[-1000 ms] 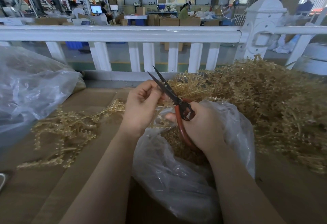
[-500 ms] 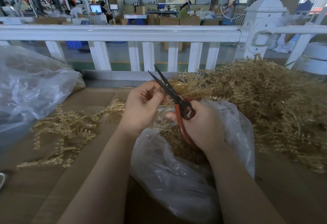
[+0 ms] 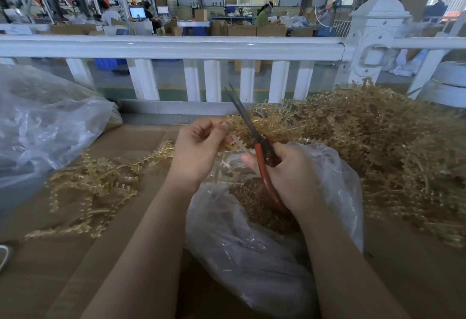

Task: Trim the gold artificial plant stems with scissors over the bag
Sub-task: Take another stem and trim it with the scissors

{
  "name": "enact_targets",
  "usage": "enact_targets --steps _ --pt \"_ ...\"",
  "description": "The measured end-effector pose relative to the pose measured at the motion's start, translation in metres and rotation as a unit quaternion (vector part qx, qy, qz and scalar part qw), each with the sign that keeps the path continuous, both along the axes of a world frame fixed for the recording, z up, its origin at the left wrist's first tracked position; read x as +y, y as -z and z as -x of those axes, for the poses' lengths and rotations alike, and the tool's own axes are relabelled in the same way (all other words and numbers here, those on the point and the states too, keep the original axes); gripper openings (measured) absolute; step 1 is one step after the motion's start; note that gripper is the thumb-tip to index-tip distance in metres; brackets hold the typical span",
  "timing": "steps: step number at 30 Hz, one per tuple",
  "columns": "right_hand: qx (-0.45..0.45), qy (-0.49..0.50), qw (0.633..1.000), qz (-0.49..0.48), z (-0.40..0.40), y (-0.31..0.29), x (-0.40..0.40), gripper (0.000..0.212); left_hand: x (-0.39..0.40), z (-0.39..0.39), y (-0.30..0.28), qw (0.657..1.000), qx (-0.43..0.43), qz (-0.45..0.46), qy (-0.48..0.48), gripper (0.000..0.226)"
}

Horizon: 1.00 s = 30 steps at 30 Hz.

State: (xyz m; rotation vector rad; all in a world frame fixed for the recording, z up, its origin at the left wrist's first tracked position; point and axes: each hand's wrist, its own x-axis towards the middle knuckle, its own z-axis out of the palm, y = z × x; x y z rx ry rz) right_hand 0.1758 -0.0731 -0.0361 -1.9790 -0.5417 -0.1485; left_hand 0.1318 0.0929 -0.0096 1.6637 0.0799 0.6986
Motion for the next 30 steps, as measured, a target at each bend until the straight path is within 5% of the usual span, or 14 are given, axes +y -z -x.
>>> enact_targets --steps 3,8,11,14,19,22,26,28,30 --pt "0.049 -0.021 0.997 -0.061 0.0 -0.001 0.001 0.024 -0.001 -0.002 0.001 1.0 0.027 -0.009 0.006 0.019" --pt "0.098 -0.028 0.986 -0.133 -0.002 -0.003 0.004 0.015 -0.005 0.001 -0.005 0.999 0.049 0.002 0.022 0.011" --pt "0.094 -0.025 0.985 -0.141 -0.004 -0.002 0.002 0.015 -0.002 0.003 -0.007 0.981 0.054 -0.184 -0.029 0.03" --pt "0.081 -0.025 0.987 -0.135 -0.004 0.0 0.002 0.013 -0.004 0.004 -0.013 0.924 0.03 -0.378 -0.048 0.035" --pt "0.063 -0.008 0.986 -0.154 -0.005 0.002 0.002 0.017 -0.002 0.002 -0.008 0.863 0.065 -0.496 -0.068 0.016" --pt "0.062 0.001 0.983 -0.174 -0.005 0.002 0.001 0.026 -0.003 0.002 -0.009 0.911 0.08 -0.392 -0.098 0.015" --pt "0.055 0.007 0.977 -0.205 -0.004 0.001 0.001 0.021 0.002 0.004 -0.017 0.991 0.087 -0.05 -0.088 0.023" --pt "0.048 -0.005 0.976 -0.213 -0.003 0.001 0.001 0.015 0.008 0.006 -0.022 0.977 0.081 0.195 -0.013 0.018" --pt "0.036 -0.005 0.978 -0.208 -0.003 0.001 0.0 0.018 0.014 0.006 -0.024 0.923 0.073 0.374 0.058 0.016"
